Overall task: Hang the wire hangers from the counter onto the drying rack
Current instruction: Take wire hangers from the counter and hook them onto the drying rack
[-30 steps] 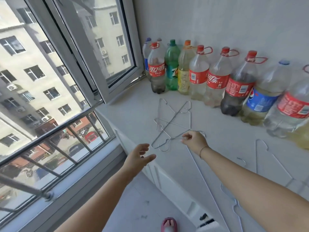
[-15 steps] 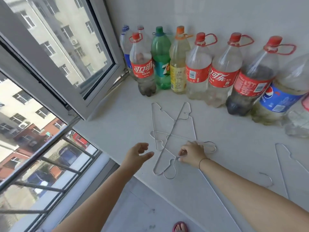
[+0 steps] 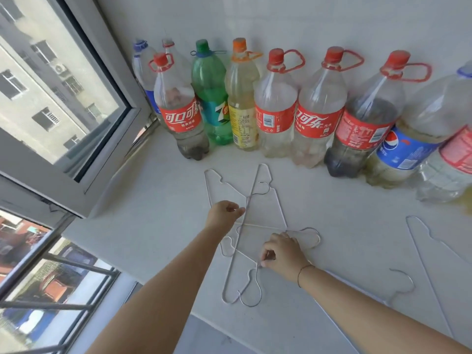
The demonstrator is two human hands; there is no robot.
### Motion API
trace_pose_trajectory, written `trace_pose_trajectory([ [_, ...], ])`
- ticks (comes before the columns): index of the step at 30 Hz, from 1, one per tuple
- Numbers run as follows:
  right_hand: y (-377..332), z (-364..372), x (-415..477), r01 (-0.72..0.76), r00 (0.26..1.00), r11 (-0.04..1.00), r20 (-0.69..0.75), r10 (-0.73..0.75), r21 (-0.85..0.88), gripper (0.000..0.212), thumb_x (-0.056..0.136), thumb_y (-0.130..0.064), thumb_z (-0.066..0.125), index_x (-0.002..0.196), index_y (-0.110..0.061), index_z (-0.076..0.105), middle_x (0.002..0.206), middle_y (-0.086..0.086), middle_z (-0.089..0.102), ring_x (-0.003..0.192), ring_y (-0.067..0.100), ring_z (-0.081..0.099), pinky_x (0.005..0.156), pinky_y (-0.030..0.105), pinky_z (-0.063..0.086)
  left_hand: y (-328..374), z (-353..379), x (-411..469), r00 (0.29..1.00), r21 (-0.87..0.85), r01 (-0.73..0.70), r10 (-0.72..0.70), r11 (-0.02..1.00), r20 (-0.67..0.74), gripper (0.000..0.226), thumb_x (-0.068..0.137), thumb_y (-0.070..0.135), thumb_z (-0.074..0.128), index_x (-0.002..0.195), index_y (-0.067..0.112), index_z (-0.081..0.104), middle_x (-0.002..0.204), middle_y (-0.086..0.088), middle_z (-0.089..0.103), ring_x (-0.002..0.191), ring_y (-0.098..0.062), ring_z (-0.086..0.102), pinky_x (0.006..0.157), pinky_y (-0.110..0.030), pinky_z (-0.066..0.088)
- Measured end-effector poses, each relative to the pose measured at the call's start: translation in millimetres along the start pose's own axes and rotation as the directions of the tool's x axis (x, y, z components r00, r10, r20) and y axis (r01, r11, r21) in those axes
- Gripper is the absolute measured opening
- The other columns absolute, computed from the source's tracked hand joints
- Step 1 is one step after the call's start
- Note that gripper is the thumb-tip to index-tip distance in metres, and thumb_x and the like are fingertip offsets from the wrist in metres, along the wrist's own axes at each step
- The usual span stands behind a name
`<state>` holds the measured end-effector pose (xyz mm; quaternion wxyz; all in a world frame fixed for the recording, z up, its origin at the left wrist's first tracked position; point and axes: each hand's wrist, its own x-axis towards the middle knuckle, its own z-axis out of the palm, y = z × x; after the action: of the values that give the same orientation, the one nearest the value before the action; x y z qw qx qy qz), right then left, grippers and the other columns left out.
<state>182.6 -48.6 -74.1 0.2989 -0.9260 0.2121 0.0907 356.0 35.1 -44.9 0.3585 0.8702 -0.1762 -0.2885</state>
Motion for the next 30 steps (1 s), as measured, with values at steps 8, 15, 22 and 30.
trace_pose_trajectory([
  [8, -0.8, 0.0, -0.6, 0.001, 1.0, 0.999, -0.005, -0.001, 0.042, 0.01, 0.075, -0.032, 0.068, 0.083, -0.026, 0.069, 0.072, -0.019, 0.034, 0.107, 0.016, 0.046, 0.086, 0.027, 0.028, 5.5, 17.8, 26.0, 0.992, 0.156, 0.123, -0.127, 0.98, 0.014, 0.031, 0.076, 0.038, 0.07, 0.056, 0.02, 0.054, 0.062, 0.003, 0.055, 0.07, -0.02, 0.056, 0.064, -0.024, 0.04],
  [15, -1.3, -1.8, -1.6, -0.002, 1.0, 0.999, -0.005, 0.002, 0.04, 0.01, 0.075, -0.032, 0.068, 0.083, -0.026, 0.069, 0.072, -0.018, 0.034, 0.106, 0.015, 0.046, 0.086, 0.026, 0.028, 10.4, 14.1, 19.0, 0.99, 0.115, 0.135, -0.139, 0.984, 0.02, 0.017, 0.072, 0.011, 0.059, 0.056, 0.014, 0.053, 0.059, -0.004, 0.044, 0.058, -0.021, 0.041, 0.056, -0.024, 0.034],
  [22, 2.5, -21.3, -11.4, 0.033, 0.999, 0.983, -0.044, -0.025, 0.18, 0.005, 0.074, -0.022, 0.072, 0.076, -0.019, 0.068, 0.079, -0.013, 0.058, 0.091, 0.013, 0.058, 0.088, 0.032, 0.043, 7.5, -13.0, -3.4, 0.976, -0.371, 0.215, -0.189, 0.903, 0.107, 0.011, 0.087, -0.001, 0.055, 0.091, 0.007, 0.062, 0.066, -0.007, 0.059, 0.055, -0.014, 0.048, 0.052, -0.018, 0.042],
  [30, -1.9, -60.5, -41.3, -0.034, 0.997, 0.701, -0.022, 0.07, 0.713, 0.013, 0.079, -0.002, 0.069, 0.074, -0.013, 0.065, 0.066, -0.001, 0.066, 0.061, 0.003, 0.061, 0.066, 0.014, 0.047, 9.7, -52.7, -59.2, 0.988, -0.704, 0.155, -0.123, 0.693, 0.097, 0.019, 0.094, 0.002, 0.046, 0.095, 0.009, 0.064, 0.076, -0.006, 0.059, 0.065, -0.016, 0.056, 0.063, -0.022, 0.049],
])
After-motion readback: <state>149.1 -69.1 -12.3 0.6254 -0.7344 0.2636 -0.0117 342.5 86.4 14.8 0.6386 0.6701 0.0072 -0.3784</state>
